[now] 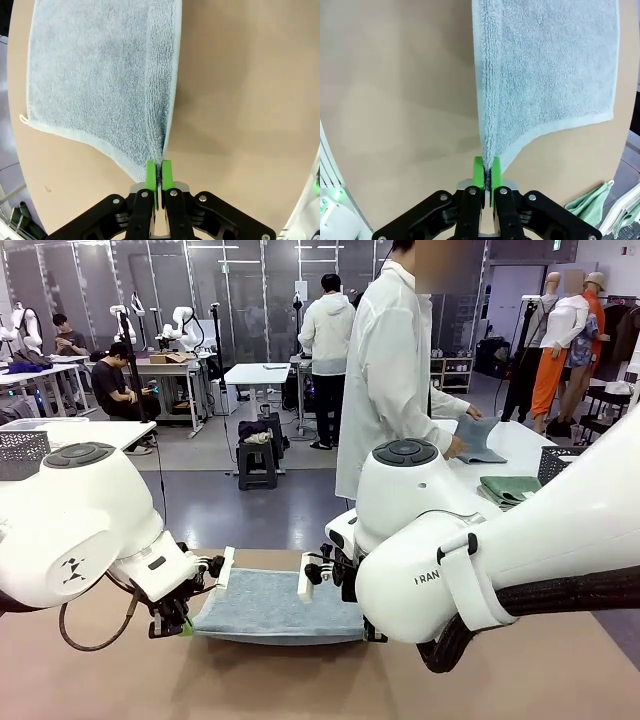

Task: Fold the towels and place them in the basket.
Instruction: When a person lays out a Towel with hook on the table, fold it in half twice.

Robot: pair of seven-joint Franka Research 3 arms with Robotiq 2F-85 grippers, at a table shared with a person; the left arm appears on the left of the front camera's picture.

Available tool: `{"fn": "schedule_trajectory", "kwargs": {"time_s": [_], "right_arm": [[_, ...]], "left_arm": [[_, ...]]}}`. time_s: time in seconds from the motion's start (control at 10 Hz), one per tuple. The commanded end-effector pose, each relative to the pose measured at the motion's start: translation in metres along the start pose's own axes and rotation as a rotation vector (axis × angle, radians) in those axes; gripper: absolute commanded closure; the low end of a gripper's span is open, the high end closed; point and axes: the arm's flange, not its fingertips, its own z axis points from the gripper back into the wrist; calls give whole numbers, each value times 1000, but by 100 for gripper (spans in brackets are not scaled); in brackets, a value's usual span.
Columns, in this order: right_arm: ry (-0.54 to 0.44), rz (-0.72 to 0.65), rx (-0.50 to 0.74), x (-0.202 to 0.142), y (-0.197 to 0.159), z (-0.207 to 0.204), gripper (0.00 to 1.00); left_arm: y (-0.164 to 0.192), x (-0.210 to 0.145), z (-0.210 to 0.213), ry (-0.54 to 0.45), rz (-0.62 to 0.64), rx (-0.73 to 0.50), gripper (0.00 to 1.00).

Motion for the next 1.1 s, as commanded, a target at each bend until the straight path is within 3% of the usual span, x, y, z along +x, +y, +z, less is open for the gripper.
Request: {"fn": "schedule_trajectory", "kwargs": {"time_s": [0.0, 0.4, 0.6, 0.9, 1.0], "right_arm": [[-11, 8, 2, 3, -17, 2, 93], [8, 2, -5, 25, -80, 0, 93], [34, -34, -4, 34, -118, -2, 93], [52, -89, 30, 39, -160, -6, 93], [32, -55, 27, 39, -177, -6, 93]], "left_arm": [[16, 4, 2, 6, -10, -15, 95], [73, 31, 4, 66, 3, -26, 95], [113, 36, -5, 125, 85, 25, 95], [150, 32, -12, 129, 142, 0, 95], [166, 32, -18, 83, 94, -2, 95]]}}
